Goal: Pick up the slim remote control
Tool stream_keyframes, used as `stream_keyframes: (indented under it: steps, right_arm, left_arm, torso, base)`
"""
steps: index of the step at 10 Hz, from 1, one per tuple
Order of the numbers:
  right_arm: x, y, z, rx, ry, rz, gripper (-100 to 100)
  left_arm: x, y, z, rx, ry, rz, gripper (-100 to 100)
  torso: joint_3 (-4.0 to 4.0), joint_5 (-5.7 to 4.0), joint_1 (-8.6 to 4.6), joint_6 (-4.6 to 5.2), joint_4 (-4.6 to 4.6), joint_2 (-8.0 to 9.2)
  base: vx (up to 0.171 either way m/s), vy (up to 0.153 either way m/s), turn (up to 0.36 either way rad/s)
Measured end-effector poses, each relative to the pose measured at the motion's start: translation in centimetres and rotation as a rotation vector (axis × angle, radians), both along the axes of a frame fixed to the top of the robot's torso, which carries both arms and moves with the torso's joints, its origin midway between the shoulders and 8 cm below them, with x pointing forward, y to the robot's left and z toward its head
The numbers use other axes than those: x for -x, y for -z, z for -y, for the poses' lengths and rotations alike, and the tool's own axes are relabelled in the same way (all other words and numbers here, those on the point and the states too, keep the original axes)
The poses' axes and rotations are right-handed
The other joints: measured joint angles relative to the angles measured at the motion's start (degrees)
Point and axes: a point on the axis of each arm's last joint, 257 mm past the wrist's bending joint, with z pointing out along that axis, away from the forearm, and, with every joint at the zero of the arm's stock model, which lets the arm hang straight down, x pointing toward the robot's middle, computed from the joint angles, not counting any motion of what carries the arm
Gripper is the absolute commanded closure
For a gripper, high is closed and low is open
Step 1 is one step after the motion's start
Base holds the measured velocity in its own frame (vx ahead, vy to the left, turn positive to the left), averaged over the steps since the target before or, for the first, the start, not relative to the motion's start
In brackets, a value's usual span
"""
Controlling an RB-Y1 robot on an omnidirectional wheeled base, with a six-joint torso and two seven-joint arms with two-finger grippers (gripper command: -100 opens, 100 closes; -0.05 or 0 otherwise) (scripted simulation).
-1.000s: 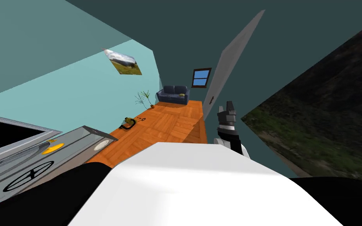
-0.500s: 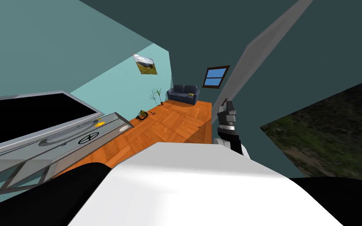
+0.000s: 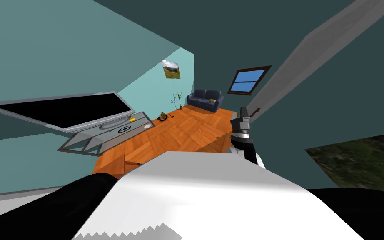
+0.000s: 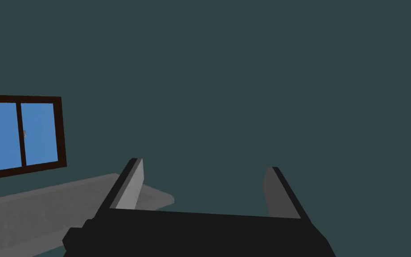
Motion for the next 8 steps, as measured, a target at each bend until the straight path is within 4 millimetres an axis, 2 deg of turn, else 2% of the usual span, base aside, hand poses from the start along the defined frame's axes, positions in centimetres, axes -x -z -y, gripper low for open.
stream_keyframes:
  steps: [1,4,8]
  right_arm:
    - [0.0,0.0,0.0,0.0,0.0,0.0,0]
    - [0.0,0.0,0.0,0.0,0.0,0.0,0]
    - [0.0,0.0,0.0,0.0,0.0,0.0,0]
  left_arm:
    - [0.4,0.0,0.0,-0.001,0.003,-0.008,-100]
    - [4.5,0.5,0.1,-0.006,0.044,-0.098,-100]
    - [8.3,1.1,1.5,0.002,0.096,-0.187,-100]
  torso:
    - [-0.09,0.0,-0.01,0.03,-0.03,-0.17]
    - [-0.04,0.0,0.01,0.02,-0.02,-0.05]
    - [-0.08,0.01,0.03,0.05,-0.02,-0.14]
  base:
    - [-0.076,0.01,0.404]
    - [-0.088,0.016,0.412]
    - [-0.082,0.043,0.422]
